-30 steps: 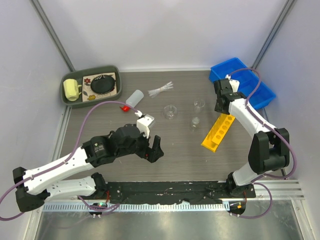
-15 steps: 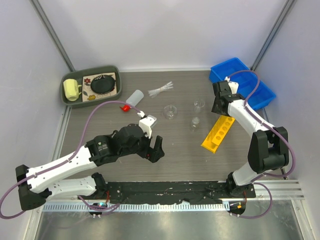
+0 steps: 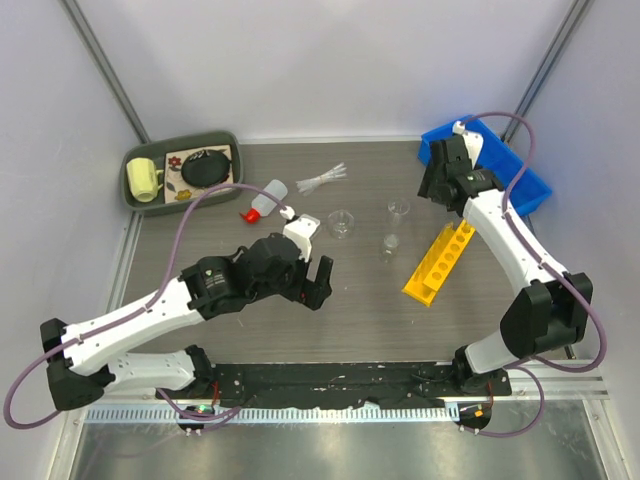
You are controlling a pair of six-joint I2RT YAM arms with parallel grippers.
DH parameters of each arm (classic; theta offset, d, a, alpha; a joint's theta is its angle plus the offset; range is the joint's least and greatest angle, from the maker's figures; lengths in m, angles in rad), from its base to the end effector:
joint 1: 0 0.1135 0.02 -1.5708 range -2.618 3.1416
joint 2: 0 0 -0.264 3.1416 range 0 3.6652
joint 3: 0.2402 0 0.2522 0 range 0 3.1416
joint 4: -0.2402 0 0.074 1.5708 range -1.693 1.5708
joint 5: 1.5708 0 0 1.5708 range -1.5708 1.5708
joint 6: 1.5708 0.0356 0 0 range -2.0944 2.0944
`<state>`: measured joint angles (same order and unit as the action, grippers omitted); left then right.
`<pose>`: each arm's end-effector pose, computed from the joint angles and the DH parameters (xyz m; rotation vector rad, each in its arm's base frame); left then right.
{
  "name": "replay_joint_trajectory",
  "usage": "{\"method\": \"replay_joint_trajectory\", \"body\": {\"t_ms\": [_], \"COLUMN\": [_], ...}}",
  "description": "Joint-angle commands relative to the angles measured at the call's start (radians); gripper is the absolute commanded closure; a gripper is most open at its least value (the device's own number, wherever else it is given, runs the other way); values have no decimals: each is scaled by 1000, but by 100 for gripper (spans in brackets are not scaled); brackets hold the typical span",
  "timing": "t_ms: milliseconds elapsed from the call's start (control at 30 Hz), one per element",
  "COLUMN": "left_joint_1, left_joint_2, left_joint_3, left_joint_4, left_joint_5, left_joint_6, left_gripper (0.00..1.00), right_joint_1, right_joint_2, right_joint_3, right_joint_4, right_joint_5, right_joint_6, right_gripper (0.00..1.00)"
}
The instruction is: Organize the chemistry lab equipment
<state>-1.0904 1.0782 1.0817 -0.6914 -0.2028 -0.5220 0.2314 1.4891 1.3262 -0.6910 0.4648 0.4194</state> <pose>0.1099 -0.1953 0.3378 0.5431 2.2567 -0.6274 0.3146 0.0577 0.3163 0.4214 2.2840 -0.2417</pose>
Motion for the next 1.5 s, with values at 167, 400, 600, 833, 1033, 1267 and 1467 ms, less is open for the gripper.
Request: {"method": "replay_joint_trajectory", "body": {"t_ms": [167,400,600,833,1033,1267,1467], "left_joint_1": [83,110,121,132,139,156,198], "left_joint_2": [28,-14,-58,-92,-103,-92,-72], "left_joint_3": [159,100,49,26,-6,-57,-111], "left_joint_4": [-83,-82,-82,-77,-57,-19,16], "left_joint_5": [-24,29,54,91,120,180,295], "left_joint_6": [57,54,66,93,111,126,119], "left_gripper": [5,4,4,3,3,2,2], "right_joint_1": [6,-76,-197,-293,-357,-403,-420], "right_joint_2": [166,511,697,704,749,807,898], "right_joint_3": [489,996,1226,1091,1061,1009,1068], "right_joint_4": [-114,-275,-311,-203,-194,-159,-163], "right_joint_5": [-2,21,-20,-35,-92,-155,-181], "right_joint_6": [45,153,199,162,139,114,93], "right_gripper": [22,19,19,19,20,20,20]}}
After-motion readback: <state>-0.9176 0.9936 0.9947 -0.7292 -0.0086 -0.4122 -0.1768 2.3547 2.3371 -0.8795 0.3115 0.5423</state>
